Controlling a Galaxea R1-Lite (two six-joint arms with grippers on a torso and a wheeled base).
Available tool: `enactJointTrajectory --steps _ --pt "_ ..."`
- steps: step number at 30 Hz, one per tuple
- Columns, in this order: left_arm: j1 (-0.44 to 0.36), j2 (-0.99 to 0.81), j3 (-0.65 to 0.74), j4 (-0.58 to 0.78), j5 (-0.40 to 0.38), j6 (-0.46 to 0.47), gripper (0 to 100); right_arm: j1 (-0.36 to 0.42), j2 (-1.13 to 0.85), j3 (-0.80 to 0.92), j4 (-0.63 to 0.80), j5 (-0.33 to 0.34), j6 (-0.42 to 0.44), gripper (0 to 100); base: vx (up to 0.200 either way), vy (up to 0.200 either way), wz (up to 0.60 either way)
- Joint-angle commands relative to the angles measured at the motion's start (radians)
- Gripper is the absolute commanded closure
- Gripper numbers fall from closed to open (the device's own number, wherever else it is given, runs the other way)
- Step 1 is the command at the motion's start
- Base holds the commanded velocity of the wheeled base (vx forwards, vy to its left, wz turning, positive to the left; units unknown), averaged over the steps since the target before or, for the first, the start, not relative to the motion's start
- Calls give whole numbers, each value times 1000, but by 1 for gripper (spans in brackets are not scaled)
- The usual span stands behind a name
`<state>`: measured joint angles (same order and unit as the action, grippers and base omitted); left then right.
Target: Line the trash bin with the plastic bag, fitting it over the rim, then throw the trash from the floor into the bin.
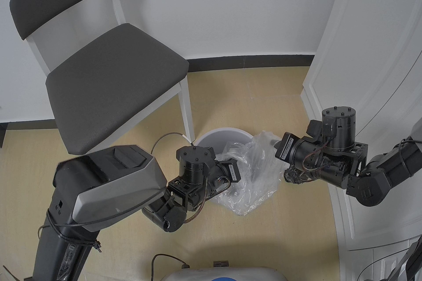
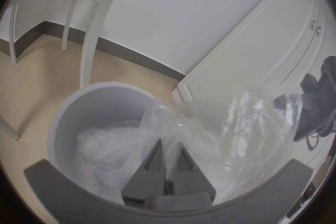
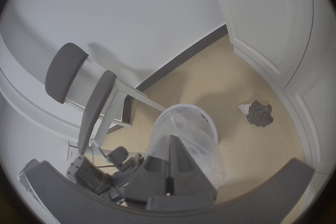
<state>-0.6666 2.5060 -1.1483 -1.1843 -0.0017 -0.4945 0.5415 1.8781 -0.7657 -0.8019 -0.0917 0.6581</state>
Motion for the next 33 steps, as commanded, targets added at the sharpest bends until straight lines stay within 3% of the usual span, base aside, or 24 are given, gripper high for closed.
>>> enactJointTrajectory --steps 1,8,13,18,20,26,33 --pt "28 36 -4 -6 3 -1 100 8 -27 5 1 0 0 100 0 0 0" --pt "104 -42 32 -2 2 4 100 0 -2 2 0 0 -2 100 0 0 0" --pt "165 -121 131 -5 -14 16 100 -17 36 -4 -2 1 -3 100 0 0 0" --pt "211 -180 222 12 -87 88 100 -60 131 -30 4 1 -32 100 0 0 0" --pt "225 -193 233 31 -87 120 100 -84 156 -37 29 1 -52 100 0 0 0" --pt "283 -231 257 146 -92 212 100 -114 150 -89 280 4 -120 100 0 0 0" --pt "294 -283 318 204 -159 264 100 -86 151 -66 322 4 -163 100 0 0 0"
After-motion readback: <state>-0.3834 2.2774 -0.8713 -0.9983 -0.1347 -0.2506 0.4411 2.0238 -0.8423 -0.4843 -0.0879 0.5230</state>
